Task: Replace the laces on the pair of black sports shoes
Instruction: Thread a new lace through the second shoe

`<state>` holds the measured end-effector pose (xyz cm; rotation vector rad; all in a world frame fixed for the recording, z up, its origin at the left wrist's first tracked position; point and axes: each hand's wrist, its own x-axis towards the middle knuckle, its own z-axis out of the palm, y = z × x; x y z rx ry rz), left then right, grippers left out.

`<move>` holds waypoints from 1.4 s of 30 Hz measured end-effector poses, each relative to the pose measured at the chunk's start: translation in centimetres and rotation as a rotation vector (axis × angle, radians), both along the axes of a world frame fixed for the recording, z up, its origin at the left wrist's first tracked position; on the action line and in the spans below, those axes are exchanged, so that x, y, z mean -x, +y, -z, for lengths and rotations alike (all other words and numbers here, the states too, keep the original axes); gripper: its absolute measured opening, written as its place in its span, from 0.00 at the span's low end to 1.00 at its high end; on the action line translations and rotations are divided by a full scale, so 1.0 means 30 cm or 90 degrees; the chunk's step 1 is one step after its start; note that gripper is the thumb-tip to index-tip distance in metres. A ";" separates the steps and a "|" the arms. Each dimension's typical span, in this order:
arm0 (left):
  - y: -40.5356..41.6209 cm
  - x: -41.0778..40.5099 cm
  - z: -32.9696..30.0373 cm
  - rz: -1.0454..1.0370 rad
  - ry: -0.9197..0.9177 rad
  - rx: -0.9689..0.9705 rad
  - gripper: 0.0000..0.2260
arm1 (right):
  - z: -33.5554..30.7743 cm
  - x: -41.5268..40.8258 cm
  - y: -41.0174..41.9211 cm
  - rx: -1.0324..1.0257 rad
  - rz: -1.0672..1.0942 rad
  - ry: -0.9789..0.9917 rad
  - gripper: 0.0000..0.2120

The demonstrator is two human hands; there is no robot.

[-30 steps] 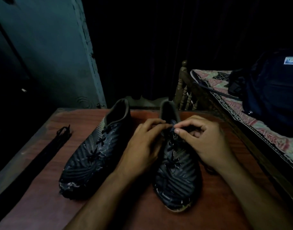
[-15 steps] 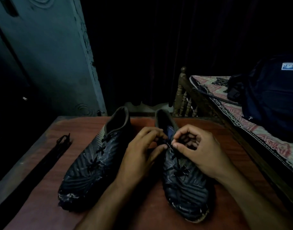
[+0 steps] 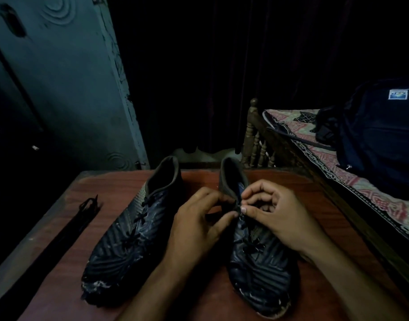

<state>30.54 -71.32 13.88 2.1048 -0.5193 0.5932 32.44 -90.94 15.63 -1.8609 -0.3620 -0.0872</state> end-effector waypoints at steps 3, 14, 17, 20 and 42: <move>-0.006 0.006 -0.002 -0.015 -0.017 -0.008 0.03 | -0.010 0.002 -0.007 0.015 -0.010 -0.004 0.10; 0.016 -0.017 -0.015 0.041 0.279 0.465 0.10 | -0.029 0.025 -0.004 0.152 0.108 -0.289 0.10; 0.042 0.001 -0.027 0.241 0.393 0.568 0.11 | -0.010 0.060 0.043 0.183 0.056 -0.268 0.11; 0.032 0.016 -0.035 0.339 0.420 0.561 0.13 | 0.002 0.083 0.077 0.210 0.081 -0.311 0.06; 0.031 0.020 -0.067 0.259 0.410 0.684 0.05 | -0.033 0.143 0.131 0.241 0.001 -0.174 0.14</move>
